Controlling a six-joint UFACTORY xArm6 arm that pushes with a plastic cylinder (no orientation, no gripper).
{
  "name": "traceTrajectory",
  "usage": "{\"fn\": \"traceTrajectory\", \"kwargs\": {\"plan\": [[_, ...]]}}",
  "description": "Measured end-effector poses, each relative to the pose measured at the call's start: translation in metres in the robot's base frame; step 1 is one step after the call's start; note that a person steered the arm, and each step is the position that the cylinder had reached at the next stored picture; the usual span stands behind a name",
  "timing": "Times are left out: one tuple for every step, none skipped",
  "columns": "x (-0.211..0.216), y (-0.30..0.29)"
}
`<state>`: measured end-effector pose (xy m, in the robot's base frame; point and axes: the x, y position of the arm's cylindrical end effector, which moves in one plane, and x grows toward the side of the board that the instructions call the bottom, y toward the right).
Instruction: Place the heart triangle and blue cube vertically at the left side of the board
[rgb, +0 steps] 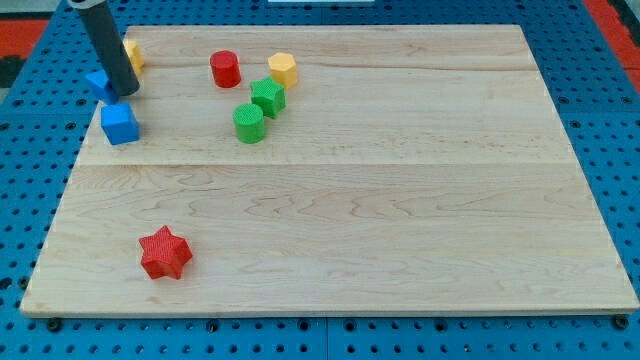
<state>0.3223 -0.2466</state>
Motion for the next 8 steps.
{"fn": "traceTrajectory", "kwargs": {"plan": [[0.008, 0.065], [0.05, 0.08], [0.056, 0.041], [0.073, 0.021], [0.084, 0.018], [0.089, 0.017], [0.077, 0.012], [0.066, 0.009]]}}
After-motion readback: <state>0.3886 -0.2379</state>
